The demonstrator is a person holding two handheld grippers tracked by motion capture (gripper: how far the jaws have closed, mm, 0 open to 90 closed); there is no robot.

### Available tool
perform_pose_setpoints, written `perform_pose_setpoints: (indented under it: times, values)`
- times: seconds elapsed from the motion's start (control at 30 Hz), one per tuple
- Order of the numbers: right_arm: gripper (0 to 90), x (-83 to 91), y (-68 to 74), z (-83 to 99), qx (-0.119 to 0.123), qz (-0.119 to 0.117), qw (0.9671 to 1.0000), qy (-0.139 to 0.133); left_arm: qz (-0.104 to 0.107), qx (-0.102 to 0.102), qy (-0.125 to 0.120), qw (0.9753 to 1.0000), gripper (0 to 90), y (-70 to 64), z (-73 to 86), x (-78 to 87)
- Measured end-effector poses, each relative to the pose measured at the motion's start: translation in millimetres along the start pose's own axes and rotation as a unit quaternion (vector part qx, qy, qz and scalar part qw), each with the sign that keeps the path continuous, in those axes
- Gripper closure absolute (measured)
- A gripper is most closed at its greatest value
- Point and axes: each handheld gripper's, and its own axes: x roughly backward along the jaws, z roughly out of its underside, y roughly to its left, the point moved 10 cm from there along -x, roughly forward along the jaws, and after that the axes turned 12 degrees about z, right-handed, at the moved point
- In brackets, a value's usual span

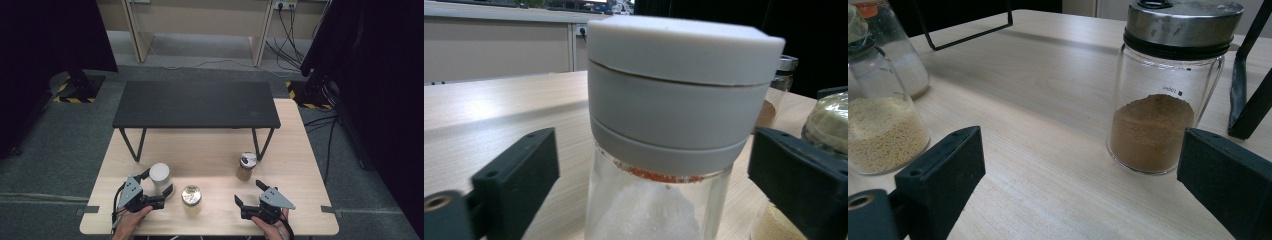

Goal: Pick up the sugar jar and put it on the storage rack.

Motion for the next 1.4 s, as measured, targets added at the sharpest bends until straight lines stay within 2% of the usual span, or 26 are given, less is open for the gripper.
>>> perform_pose_setpoints:
  times: [0.2,0.27,0.4,0.43,0.7,0.97,1.4]
  values:
    - [5.4,-0.2,-0.4,-0.4,0.0,0.001,1.0,-0.001,0.004,-0.002,0.002,1.0,17.0,0.3,-0.2,-1.1]
    - [5.5,-0.1,-0.2,-0.3,0.0,0.001,1.0,0.0,0.004,-0.005,0.003,1.0,24.2,1.0,-0.4,-1.4]
    - [5.5,0.0,-0.7,-0.4,-0.001,0.001,1.0,-0.001,0.008,-0.009,0.007,0.9999,30.7,1.2,0.2,-2.1]
    - [5.6,0.2,-1.1,-0.6,-0.002,0.002,1.0,-0.001,0.007,-0.015,0.008,0.9998,33.3,0.3,-0.4,-2.1]
    - [5.7,0.7,-1.6,-1.5,-0.003,0.003,1.0,-0.003,0.002,-0.018,0.011,0.9998,34.2,0.0,-1.6,-1.2]
    - [5.8,1.7,-2.3,-2.6,-0.004,0.004,1.0,-0.006,-0.004,-0.006,0.008,0.9999,34.4,2.1,-4.5,1.0]
    - [5.9,2.0,-2.9,-3.2,-0.007,0.005,0.9999,-0.007,0.011,-0.008,0.01,0.9999,34.6,-9.2,-13.2,0.5]
